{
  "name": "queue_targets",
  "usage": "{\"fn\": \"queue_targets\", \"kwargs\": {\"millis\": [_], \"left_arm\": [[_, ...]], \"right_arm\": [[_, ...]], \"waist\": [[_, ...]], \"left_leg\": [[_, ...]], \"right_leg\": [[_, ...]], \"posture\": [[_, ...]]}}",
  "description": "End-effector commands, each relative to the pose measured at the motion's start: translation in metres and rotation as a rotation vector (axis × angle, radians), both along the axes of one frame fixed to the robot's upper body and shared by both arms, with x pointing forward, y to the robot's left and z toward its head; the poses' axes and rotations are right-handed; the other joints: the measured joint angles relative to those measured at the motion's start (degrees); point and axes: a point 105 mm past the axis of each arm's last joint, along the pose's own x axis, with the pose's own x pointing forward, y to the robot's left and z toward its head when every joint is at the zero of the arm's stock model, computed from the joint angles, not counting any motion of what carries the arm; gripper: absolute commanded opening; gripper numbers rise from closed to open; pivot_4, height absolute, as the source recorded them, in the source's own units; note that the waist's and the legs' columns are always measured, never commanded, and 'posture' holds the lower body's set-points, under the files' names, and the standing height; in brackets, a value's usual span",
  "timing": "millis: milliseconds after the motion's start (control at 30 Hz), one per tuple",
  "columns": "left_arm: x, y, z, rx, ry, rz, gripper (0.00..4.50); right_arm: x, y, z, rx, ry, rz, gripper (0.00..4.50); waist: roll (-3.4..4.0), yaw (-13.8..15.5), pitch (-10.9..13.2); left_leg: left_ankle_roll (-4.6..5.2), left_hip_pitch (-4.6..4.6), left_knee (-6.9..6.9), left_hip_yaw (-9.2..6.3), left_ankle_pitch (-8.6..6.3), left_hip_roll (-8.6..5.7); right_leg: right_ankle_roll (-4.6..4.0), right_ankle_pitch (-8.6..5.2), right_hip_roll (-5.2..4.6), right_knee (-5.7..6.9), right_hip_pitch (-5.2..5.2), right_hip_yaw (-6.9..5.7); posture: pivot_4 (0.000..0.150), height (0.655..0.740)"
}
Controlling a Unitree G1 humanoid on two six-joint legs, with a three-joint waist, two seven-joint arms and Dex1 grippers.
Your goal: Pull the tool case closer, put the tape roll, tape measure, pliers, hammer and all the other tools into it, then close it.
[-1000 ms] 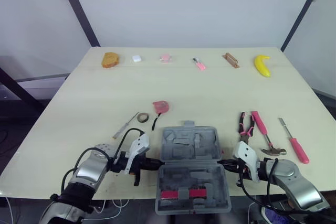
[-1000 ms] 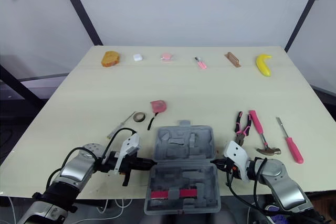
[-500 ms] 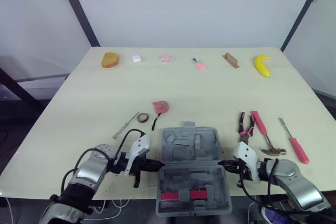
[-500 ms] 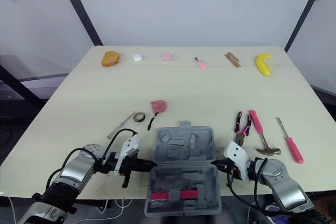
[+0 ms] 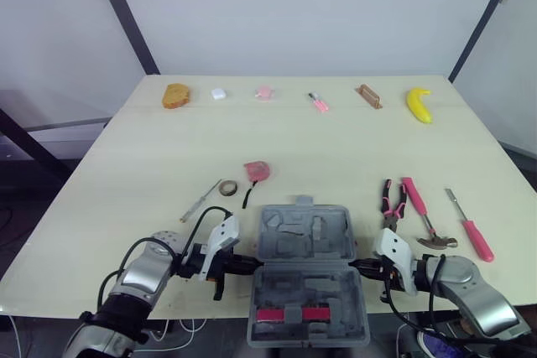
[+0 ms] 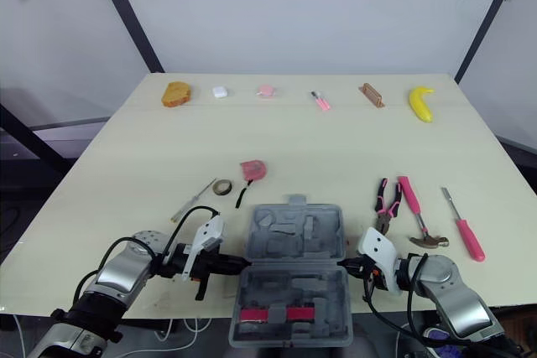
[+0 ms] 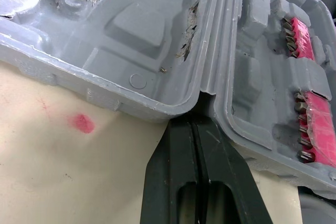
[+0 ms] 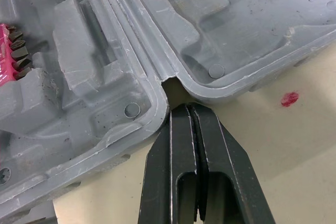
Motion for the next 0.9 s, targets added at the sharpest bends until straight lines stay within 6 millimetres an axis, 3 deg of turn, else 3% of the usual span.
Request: {"fn": "queue_targets", "kwargs": {"millis": [33,600,900], "left_arm": [[-0.013,-0.001,-0.009,0.015,0.059,-0.033,0.0],[-0.009,0.001,-0.01,0.024,0.05,-0.017,0.0],[-0.005,0.009,-0.007,0.034,0.032,0.012,0.0]], "right_arm": [[-0.002,0.001,0.0,-0.005,-0.003,0.017,0.01],[-0.002,0.001,-0.001,-0.004,-0.009,0.011,0.01],[0.0,-0.015,0.005,0.003,-0.035,-0.04,0.01]], "waist": [[0.0,0.0,0.0],[0.0,0.0,0.0],[0.0,0.0,0.0]], "left_leg": [[0.0,0.0,0.0,0.0,0.0,0.0],[0.0,0.0,0.0,0.0,0.0,0.0],[0.0,0.0,0.0,0.0,0.0,0.0]], "right_leg": [[0.0,0.0,0.0,0.0,0.0,0.0],[0.0,0.0,0.0,0.0,0.0,0.0],[0.0,0.0,0.0,0.0,0.0,0.0]], "posture": [[0.15,0.74],[0.15,0.74],[0.15,0.74]]}}
